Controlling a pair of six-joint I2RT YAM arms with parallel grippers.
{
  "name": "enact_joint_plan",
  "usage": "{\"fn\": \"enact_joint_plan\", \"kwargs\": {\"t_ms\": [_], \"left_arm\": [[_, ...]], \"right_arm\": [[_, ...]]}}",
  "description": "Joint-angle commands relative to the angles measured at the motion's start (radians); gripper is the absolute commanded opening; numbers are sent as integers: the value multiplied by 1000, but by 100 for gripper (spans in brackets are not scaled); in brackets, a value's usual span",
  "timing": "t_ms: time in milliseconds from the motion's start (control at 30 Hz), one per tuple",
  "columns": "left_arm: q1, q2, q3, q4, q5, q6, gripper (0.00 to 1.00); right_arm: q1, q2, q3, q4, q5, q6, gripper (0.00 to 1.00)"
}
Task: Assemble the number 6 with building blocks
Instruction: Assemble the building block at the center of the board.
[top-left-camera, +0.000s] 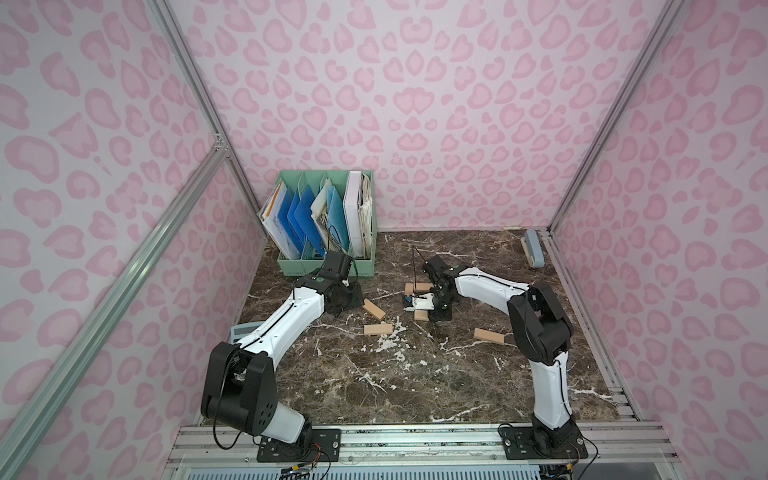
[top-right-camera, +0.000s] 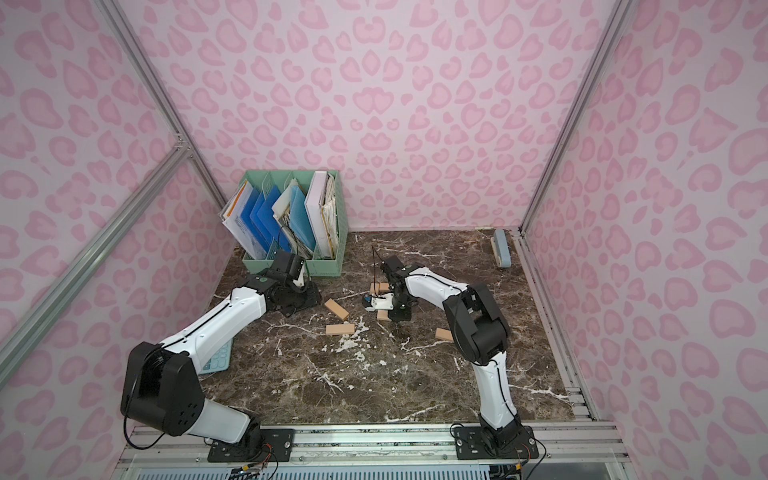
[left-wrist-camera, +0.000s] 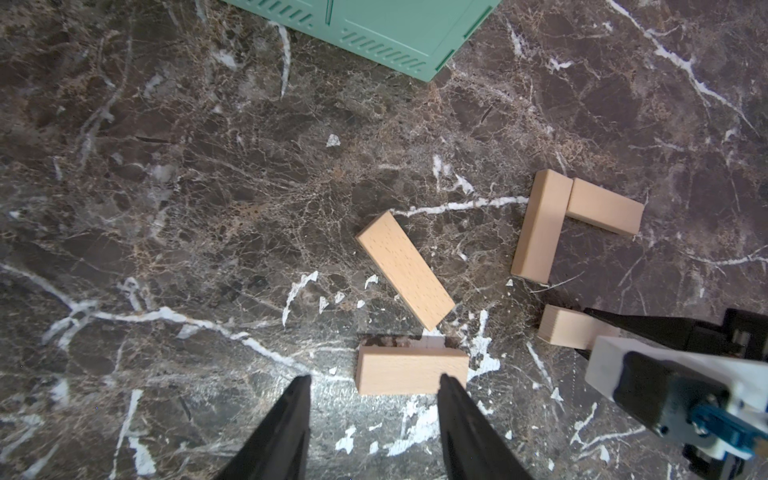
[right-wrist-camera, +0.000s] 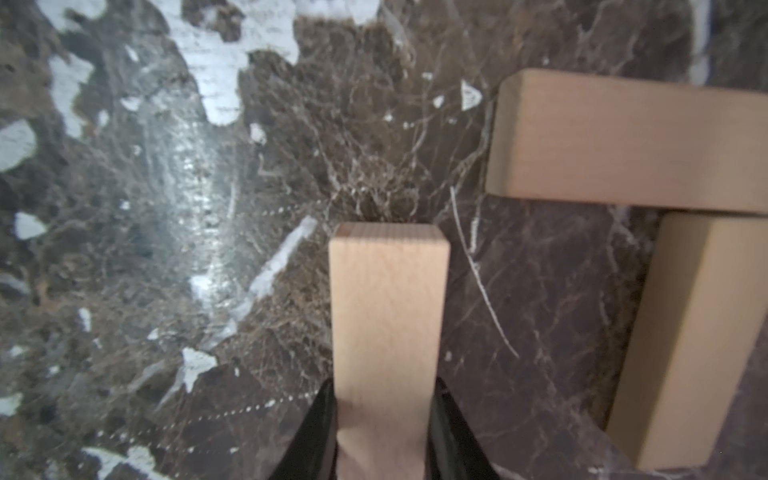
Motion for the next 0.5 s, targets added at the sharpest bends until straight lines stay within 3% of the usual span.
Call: {"fn": "enact_joint_plan", "kwargs": {"t_ms": [0,467], "left_arm": [[2,-2,1,4,1,-2,53],[9,9,4,5,12,4,53]], "right_arm": [[-1,14,20,-7,21,17,10],[-4,45,53,-21,36,34,10]]}}
